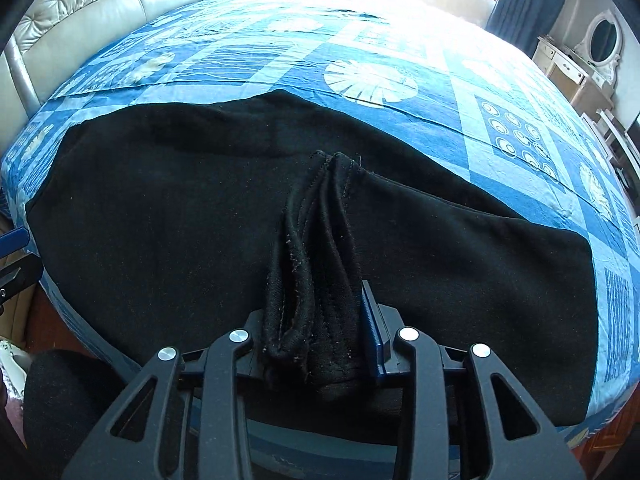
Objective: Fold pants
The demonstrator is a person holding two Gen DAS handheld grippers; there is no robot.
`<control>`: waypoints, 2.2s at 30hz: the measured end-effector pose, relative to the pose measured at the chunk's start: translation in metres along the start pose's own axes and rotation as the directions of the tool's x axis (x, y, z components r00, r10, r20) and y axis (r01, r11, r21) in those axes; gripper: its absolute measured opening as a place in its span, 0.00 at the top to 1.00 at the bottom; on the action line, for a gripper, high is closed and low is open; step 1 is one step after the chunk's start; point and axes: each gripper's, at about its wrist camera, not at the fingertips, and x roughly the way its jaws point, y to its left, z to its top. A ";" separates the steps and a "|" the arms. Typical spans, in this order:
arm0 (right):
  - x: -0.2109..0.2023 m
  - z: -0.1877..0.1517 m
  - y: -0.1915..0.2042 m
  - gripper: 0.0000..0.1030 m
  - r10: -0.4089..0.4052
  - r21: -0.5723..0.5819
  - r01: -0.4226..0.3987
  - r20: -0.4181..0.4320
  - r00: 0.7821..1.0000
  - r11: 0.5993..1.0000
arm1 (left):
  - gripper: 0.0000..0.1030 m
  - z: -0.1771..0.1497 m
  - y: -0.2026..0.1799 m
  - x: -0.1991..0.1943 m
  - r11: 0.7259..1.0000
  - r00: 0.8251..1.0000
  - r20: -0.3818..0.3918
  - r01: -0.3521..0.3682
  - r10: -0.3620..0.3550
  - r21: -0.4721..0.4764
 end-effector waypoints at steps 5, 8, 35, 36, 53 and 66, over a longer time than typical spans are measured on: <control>-0.004 -0.001 0.004 0.60 0.013 0.009 -0.013 0.013 1.000 1.000 | 0.12 -0.001 0.001 0.002 1.000 1.000 -0.006 -0.001 0.001 -0.002; -0.011 -0.003 0.010 0.58 0.068 0.011 -0.069 0.042 0.997 0.998 | 0.12 -0.002 0.002 0.003 1.000 1.000 -0.007 -0.003 0.003 -0.001; 0.047 -0.058 -0.311 0.36 0.458 0.665 -0.573 0.368 0.809 0.479 | 0.12 -0.007 0.001 0.013 1.000 0.999 -0.043 0.007 -0.007 -0.005; 0.050 -0.055 -0.310 0.36 0.469 0.660 -0.589 0.380 0.797 0.466 | 0.12 -0.008 -0.001 0.014 1.000 0.999 -0.046 0.006 -0.006 -0.002; 0.045 -0.099 -0.285 0.55 0.563 0.674 -0.668 0.434 0.703 0.315 | 0.12 -0.013 -0.001 0.018 1.000 0.998 -0.057 -0.007 0.008 0.007; 0.035 -0.126 -0.265 0.78 0.520 0.690 -0.589 0.349 0.780 0.420 | 0.12 -0.013 0.005 0.019 1.000 0.998 -0.057 -0.017 0.017 0.007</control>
